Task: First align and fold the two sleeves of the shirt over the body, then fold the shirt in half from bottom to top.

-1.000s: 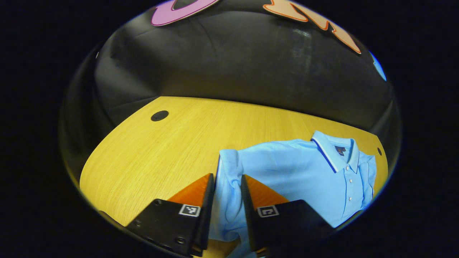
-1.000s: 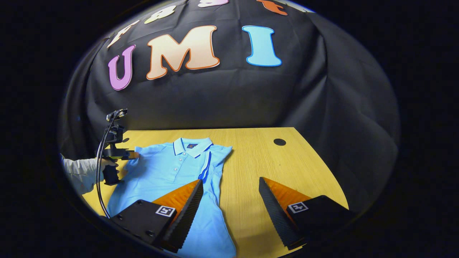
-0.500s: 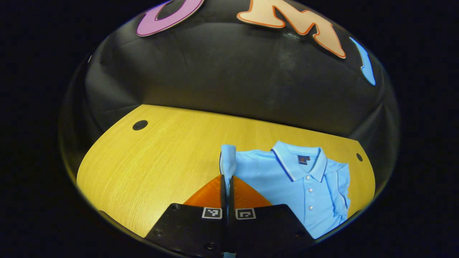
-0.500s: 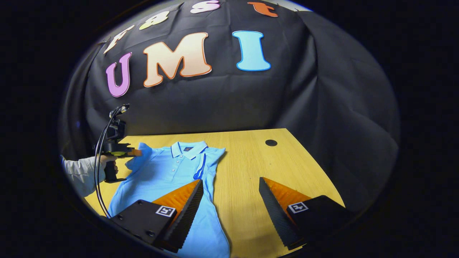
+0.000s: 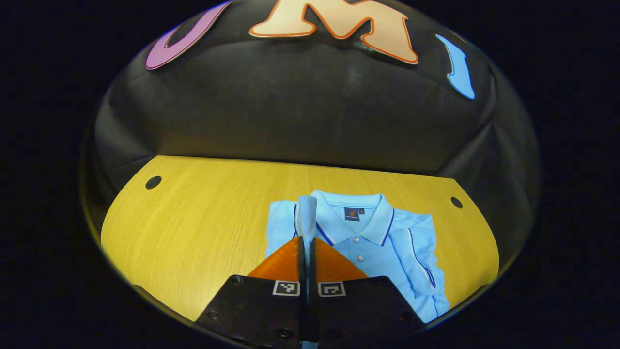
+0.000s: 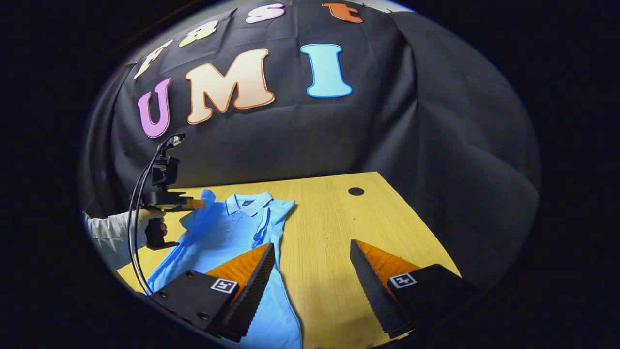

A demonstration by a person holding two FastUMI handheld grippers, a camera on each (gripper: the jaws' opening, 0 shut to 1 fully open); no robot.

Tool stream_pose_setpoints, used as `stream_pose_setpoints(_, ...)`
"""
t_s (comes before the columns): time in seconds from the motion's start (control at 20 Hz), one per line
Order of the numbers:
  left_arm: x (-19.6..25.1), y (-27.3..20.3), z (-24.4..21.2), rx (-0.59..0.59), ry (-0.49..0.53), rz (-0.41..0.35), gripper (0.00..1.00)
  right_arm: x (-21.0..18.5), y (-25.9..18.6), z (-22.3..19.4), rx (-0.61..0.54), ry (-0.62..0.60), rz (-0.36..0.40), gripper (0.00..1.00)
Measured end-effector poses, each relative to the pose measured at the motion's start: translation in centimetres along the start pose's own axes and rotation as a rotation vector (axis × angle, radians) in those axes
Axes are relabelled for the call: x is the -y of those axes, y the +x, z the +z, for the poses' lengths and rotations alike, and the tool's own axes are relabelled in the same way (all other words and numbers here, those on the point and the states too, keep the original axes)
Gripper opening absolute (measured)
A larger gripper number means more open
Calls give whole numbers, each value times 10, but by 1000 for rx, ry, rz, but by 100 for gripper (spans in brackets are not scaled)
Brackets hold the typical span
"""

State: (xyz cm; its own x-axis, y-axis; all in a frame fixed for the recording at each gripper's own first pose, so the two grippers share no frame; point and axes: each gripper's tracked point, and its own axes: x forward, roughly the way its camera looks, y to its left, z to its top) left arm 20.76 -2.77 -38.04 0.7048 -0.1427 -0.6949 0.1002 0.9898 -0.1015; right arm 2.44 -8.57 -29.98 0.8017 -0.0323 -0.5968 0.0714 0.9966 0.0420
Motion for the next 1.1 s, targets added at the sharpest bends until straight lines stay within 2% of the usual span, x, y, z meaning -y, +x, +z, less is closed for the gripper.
stream_pose_setpoints(0.15, 24, 9, -8, -22, 1, -44, 0, 2, -2, -3, -6, 2, -4, 98)
stream_pose_setpoints(0.35, 31, 16, -14, -25, -10, -50, 0, -5, 4, -5, -18, 20, -9, 98)
stream_pose_setpoints(0.45, 38, 14, -11, -19, -27, -96, 1, -13, 11, -4, -21, 29, -10, 97)
stream_pose_setpoints(0.5, 44, 12, -10, -18, -26, -146, 18, -16, 14, -3, -23, 34, -13, 97)
stream_pose_setpoints(0.65, 38, -3, 5, 22, 17, -176, 95, -30, 25, 0, -16, 58, -20, 98)
stream_pose_setpoints(0.8, 35, -38, 6, 71, 29, -194, 97, -39, 24, 3, 10, 50, -25, 98)
stream_pose_setpoints(0.9, 30, -71, 3, 100, 23, -196, 96, -53, 12, 3, 21, 42, 15, 98)
stream_pose_setpoints(0.95, 26, -90, 3, 122, 30, -186, 96, -56, 6, 4, 31, 26, 33, 93)
stream_pose_setpoints(1.0, 19, -107, 3, 142, 40, -166, 96, -58, 0, 2, 32, 14, 47, 98)
stream_pose_setpoints(1.1, 12, -138, -3, 172, 55, -149, 96, -60, -18, 5, 49, 6, 59, 97)
